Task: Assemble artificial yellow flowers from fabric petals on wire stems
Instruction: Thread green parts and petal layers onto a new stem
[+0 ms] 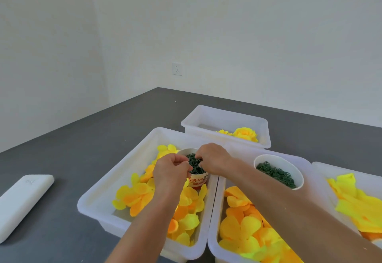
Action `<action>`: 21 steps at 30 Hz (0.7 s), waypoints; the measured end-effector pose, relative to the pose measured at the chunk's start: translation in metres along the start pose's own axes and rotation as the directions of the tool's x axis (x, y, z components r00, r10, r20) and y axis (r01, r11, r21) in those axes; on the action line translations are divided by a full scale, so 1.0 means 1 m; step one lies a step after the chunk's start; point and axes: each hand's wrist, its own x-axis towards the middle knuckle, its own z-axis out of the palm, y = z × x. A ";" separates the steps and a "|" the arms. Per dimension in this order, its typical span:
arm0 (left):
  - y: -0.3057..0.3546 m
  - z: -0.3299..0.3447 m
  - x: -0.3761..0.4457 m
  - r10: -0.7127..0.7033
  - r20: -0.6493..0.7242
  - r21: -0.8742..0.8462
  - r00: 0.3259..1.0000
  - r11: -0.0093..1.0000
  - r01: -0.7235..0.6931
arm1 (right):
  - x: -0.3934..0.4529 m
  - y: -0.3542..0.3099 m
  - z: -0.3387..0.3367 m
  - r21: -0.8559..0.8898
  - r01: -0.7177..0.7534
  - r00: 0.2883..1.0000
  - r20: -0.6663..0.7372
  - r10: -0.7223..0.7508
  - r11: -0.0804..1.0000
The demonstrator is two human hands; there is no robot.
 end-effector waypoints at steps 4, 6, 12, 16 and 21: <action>0.000 -0.001 0.000 -0.012 0.005 -0.012 1.000 1.000 0.012 | 0.006 -0.004 0.003 -0.047 0.003 0.999 0.035 -0.001 0.999; 0.001 -0.002 0.000 -0.016 0.005 -0.014 1.000 1.000 0.017 | 0.007 -0.005 0.003 -0.032 -0.002 1.000 0.012 0.003 0.999; 0.002 -0.002 -0.001 -0.031 0.018 -0.018 0.999 0.999 0.031 | 0.003 0.000 0.001 0.118 0.003 0.998 -0.065 0.005 0.993; 0.003 -0.002 -0.002 -0.037 0.015 -0.019 0.999 0.999 0.037 | -0.001 0.003 -0.004 0.230 0.046 0.992 -0.121 -0.018 0.972; 0.002 -0.003 -0.001 -0.040 0.013 -0.020 0.999 0.999 0.040 | -0.006 0.006 -0.011 0.426 0.053 0.990 -0.143 0.009 0.903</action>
